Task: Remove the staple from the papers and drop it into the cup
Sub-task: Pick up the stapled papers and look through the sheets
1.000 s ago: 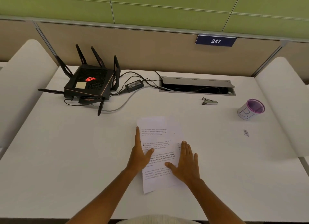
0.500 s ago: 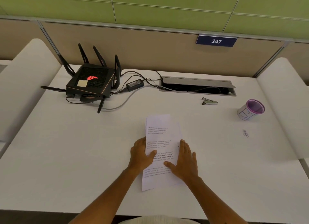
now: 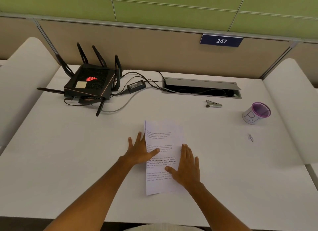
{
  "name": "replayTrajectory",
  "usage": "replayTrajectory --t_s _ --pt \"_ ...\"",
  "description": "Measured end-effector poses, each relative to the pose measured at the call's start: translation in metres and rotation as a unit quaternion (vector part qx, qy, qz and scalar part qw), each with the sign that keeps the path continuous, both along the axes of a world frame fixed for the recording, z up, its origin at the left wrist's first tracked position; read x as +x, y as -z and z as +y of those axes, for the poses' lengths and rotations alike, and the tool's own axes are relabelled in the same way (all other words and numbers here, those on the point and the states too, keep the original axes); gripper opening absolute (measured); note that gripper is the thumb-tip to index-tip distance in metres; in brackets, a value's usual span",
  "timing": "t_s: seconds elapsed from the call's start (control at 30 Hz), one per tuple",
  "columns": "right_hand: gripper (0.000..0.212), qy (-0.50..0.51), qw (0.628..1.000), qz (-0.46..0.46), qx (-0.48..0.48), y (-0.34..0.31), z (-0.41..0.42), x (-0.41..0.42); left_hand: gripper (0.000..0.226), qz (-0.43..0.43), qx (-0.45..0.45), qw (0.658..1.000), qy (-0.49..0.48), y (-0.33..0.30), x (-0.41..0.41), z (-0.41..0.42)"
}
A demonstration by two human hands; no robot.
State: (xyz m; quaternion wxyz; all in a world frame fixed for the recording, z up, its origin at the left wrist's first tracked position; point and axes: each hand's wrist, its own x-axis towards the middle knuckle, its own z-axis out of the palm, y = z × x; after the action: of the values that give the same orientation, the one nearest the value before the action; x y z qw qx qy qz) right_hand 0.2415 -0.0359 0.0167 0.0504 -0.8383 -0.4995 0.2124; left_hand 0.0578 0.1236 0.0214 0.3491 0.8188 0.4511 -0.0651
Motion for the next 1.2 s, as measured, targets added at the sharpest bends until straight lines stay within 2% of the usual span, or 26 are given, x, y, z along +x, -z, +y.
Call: replayTrajectory --t_s 0.13,0.23,0.33,0.4,0.47,0.53,0.63,0.7,0.77,0.87,0.93,1.0,1.1,1.2 --pt "0.124 -0.004 1.000 -0.005 0.000 0.001 0.001 0.000 0.090 -0.048 -0.027 0.998 -0.016 -0.005 0.001 -0.011" --pt "0.123 -0.006 1.000 -0.006 0.004 0.001 0.000 0.001 0.079 -0.123 -0.093 0.986 -0.063 -0.004 0.003 -0.023" --pt "0.124 -0.006 1.000 -0.005 0.013 0.002 -0.001 0.002 0.050 -0.243 -0.180 0.933 -0.195 -0.014 0.004 -0.043" --pt "0.125 -0.008 1.000 -0.006 0.012 0.003 -0.002 0.002 0.042 -0.307 -0.201 0.885 -0.287 -0.020 0.005 -0.058" --pt "0.126 -0.006 1.000 -0.004 0.010 0.004 -0.001 0.002 0.058 -0.323 -0.194 0.859 -0.346 -0.021 0.006 -0.068" --pt "0.127 -0.004 1.000 -0.002 0.010 0.004 -0.002 0.002 0.072 -0.306 -0.183 0.859 -0.367 -0.017 0.007 -0.073" --pt "0.127 -0.003 1.000 0.019 0.015 0.002 -0.002 0.004 0.048 -0.281 -0.173 0.859 -0.392 -0.016 0.010 -0.074" --pt "0.126 0.035 0.996 0.067 0.041 0.001 0.001 0.009 0.044 -0.284 -0.166 0.862 -0.385 -0.020 0.009 -0.074" --pt "0.124 0.107 0.980 0.139 0.090 -0.002 0.005 0.018 0.043 -0.302 -0.152 0.865 -0.371 -0.026 0.006 -0.072" --pt "0.123 0.209 0.916 0.299 0.165 -0.020 0.009 0.034 0.040 -0.326 -0.147 0.859 -0.366 -0.034 -0.004 -0.069" --pt "0.116 0.227 0.876 0.386 0.180 -0.035 0.009 0.044 0.041 -0.341 -0.156 0.852 -0.365 -0.038 -0.010 -0.067" --pt "0.098 0.223 0.839 0.463 0.180 -0.043 0.008 0.054 0.042 -0.354 -0.176 0.842 -0.367 -0.042 -0.012 -0.065" --pt "0.068 0.215 0.816 0.503 0.189 -0.051 0.007 0.052 0.047 -0.367 -0.211 0.829 -0.365 -0.048 -0.008 -0.065" --pt "0.052 0.222 0.813 0.500 0.200 -0.052 0.004 0.043 0.053 -0.367 -0.225 0.823 -0.369 -0.048 -0.001 -0.069"
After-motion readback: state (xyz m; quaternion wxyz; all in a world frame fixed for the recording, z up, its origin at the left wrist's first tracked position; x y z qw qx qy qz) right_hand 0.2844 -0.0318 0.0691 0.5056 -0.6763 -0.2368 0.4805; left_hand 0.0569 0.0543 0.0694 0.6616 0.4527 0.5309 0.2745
